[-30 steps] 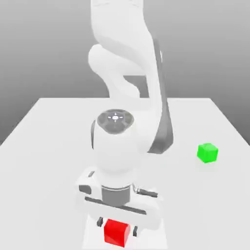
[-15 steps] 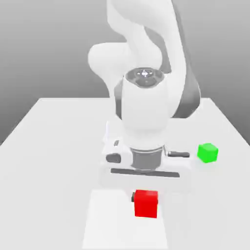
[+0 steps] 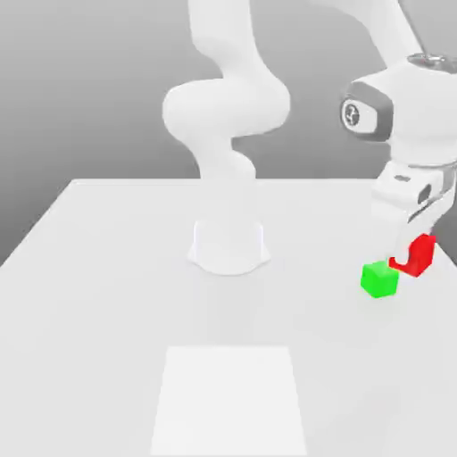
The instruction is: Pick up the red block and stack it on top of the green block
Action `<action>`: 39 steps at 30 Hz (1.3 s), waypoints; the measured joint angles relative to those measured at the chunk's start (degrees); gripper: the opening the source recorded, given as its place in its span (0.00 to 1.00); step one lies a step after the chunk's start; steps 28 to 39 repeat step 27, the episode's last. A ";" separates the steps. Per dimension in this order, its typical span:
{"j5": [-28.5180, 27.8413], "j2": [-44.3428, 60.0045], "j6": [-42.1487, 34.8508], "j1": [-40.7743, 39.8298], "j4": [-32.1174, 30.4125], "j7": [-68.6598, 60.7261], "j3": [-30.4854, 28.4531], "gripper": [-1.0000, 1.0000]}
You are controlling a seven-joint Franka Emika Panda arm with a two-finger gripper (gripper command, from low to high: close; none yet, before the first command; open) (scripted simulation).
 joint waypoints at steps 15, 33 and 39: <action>-9.83 2.13 6.23 2.23 -5.97 1.07 10.82 0.00; -23.96 15.09 19.28 -4.23 -6.49 10.78 13.77 1.00; -23.96 15.09 19.28 -4.23 -6.49 10.78 13.77 1.00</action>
